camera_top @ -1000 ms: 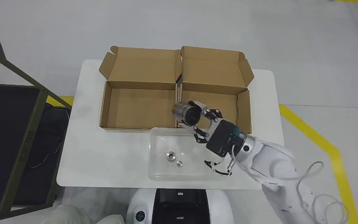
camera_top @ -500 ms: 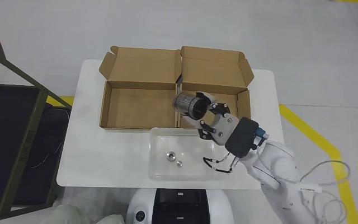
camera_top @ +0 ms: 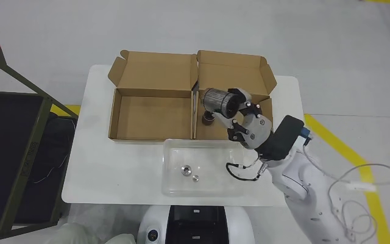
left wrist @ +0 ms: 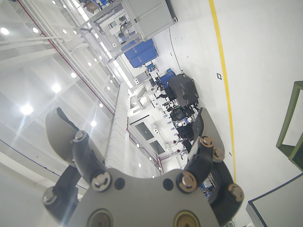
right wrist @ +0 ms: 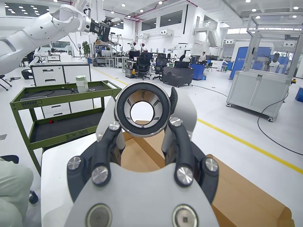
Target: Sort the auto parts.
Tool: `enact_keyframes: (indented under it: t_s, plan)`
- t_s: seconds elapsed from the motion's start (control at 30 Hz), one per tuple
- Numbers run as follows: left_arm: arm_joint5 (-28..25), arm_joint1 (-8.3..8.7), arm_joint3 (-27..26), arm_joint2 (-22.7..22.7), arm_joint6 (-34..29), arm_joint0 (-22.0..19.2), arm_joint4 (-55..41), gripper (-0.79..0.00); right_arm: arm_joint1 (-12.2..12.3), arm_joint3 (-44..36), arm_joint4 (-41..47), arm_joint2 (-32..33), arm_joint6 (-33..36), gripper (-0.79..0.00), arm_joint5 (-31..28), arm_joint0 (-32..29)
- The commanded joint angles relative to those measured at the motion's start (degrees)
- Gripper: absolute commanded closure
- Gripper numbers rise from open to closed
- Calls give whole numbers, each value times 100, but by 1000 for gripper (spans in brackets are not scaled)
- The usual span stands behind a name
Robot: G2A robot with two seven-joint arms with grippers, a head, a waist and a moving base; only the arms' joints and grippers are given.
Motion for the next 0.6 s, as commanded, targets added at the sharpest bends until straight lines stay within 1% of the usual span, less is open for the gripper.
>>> enact_keyframes:
  t_s: [0.0,0.1,0.3,0.43,0.57]
  plan:
    - [0,0,0,0,0,0,0,-785,0,21,20,26,2,0,-22,-2]
    - [0,0,0,0,0,0,0,-785,-1,47,37,67,20,0,-2,-10]
    - [0,0,0,0,0,0,0,-785,-11,151,10,141,101,0,217,-51]
    - [0,0,0,0,0,0,0,-785,-19,374,28,166,270,0,298,3]
    - [0,0,0,0,0,0,0,-785,-41,639,43,128,490,0,513,88]
